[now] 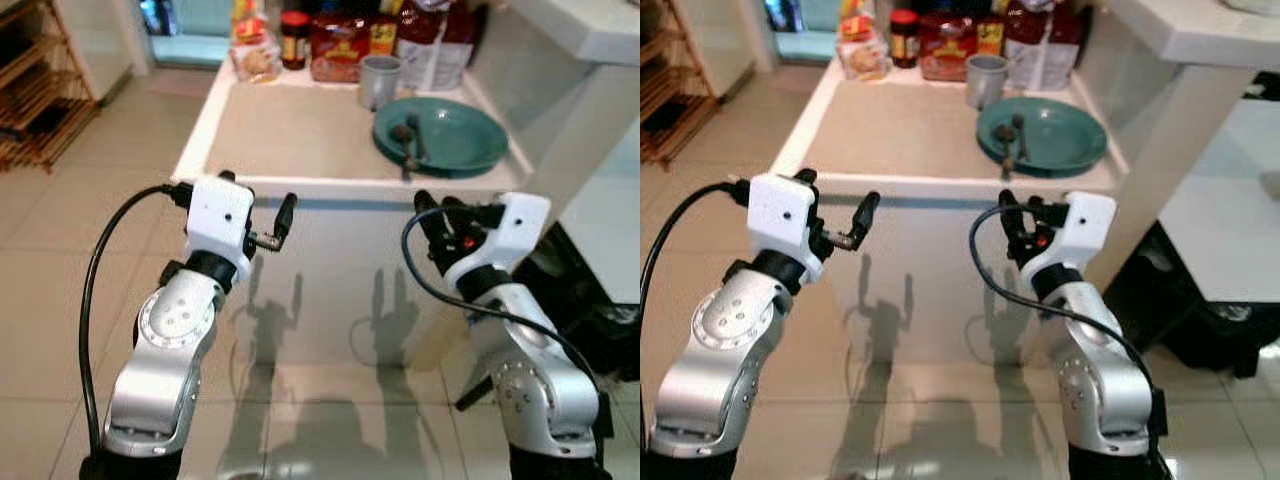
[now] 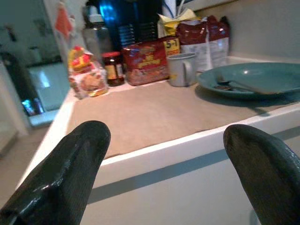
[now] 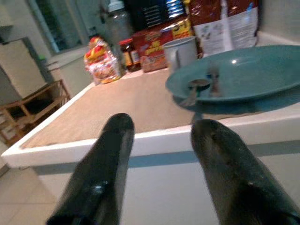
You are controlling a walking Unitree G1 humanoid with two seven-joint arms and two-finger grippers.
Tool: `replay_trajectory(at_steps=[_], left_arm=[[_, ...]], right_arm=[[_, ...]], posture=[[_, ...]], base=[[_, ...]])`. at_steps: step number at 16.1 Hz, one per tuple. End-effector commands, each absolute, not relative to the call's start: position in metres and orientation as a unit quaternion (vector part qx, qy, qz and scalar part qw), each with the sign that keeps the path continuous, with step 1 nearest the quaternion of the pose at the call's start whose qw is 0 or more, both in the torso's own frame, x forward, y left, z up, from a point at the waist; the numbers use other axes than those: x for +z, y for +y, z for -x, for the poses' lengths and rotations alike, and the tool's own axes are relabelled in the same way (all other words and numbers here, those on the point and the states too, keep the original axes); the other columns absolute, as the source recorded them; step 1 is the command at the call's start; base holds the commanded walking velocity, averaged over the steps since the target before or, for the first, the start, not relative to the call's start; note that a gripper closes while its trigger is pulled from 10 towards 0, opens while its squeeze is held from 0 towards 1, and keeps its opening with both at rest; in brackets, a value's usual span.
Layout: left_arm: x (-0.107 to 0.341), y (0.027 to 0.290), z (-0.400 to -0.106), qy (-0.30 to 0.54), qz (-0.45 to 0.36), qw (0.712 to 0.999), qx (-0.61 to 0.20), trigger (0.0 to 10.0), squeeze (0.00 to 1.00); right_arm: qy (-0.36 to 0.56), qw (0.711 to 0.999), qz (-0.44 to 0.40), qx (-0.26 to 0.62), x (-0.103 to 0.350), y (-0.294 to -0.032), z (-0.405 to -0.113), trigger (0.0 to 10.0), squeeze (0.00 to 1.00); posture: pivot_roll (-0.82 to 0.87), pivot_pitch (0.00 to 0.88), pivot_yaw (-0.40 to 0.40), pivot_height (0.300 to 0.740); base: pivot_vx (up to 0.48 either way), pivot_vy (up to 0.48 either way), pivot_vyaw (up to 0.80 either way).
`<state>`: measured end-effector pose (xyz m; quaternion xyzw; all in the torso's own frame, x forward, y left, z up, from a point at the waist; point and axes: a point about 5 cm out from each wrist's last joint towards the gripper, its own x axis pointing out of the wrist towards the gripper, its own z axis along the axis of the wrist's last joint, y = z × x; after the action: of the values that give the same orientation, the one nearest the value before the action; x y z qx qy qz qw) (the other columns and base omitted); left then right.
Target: Setting the table
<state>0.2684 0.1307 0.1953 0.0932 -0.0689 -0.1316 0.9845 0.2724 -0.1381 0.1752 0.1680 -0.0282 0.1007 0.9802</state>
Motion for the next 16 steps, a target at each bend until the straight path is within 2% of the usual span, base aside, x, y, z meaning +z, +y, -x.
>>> replay_trajectory(at_steps=[1, 6, 7, 8, 10, 11, 16], left_arm=[[0.198, 0.129, -0.270, -0.069, -0.091, 0.984, -0.136, 10.0, 1.00], [0.200, 0.132, -0.270, -0.072, -0.095, 0.985, -0.124, 10.0, 1.00], [0.201, 0.132, -0.270, -0.073, -0.098, 0.985, -0.123, 10.0, 1.00], [0.201, 0.132, -0.270, -0.074, -0.099, 0.985, -0.123, 10.0, 1.00], [0.202, 0.130, -0.270, -0.076, -0.108, 0.983, -0.130, 10.0, 0.98], [0.202, 0.129, -0.270, -0.078, -0.114, 0.981, -0.133, 10.0, 0.60], [0.203, 0.127, -0.271, -0.080, -0.117, 0.980, -0.138, 10.0, 0.57]], right_arm=[[-0.034, 0.980, -0.171, 0.100, 0.179, -0.141, -0.273, 10.0, 1.00], [-0.042, 0.982, -0.143, 0.114, 0.188, -0.139, -0.279, 10.0, 1.00], [-0.046, 0.985, -0.122, 0.115, 0.190, -0.138, -0.280, 10.0, 0.81], [-0.048, 0.985, -0.118, 0.114, 0.192, -0.138, -0.281, 10.0, 0.00], [-0.059, 0.985, -0.125, 0.108, 0.200, -0.140, -0.281, 10.0, 0.00], [-0.065, 0.984, -0.126, 0.107, 0.204, -0.140, -0.282, 10.0, 0.00], [-0.071, 0.981, -0.136, 0.116, 0.212, -0.136, -0.280, 10.0, 0.00]], posture=[[0.09, 0.028, -0.033, 0.740], [0.09, 0.028, -0.045, 0.740], [0.09, 0.025, -0.051, 0.740], [0.09, 0.024, -0.051, 0.740], [0.09, 0.022, -0.049, 0.740], [0.09, 0.020, -0.046, 0.740], [0.09, 0.009, -0.038, 0.740]], base=[[0.304, 0.000, 0.00], [0.304, 0.000, 0.00], [0.311, 0.000, 0.00], [0.315, 0.000, 0.00], [0.307, 0.000, 0.00], [0.292, 0.000, 0.00], [0.289, 0.000, 0.00]])
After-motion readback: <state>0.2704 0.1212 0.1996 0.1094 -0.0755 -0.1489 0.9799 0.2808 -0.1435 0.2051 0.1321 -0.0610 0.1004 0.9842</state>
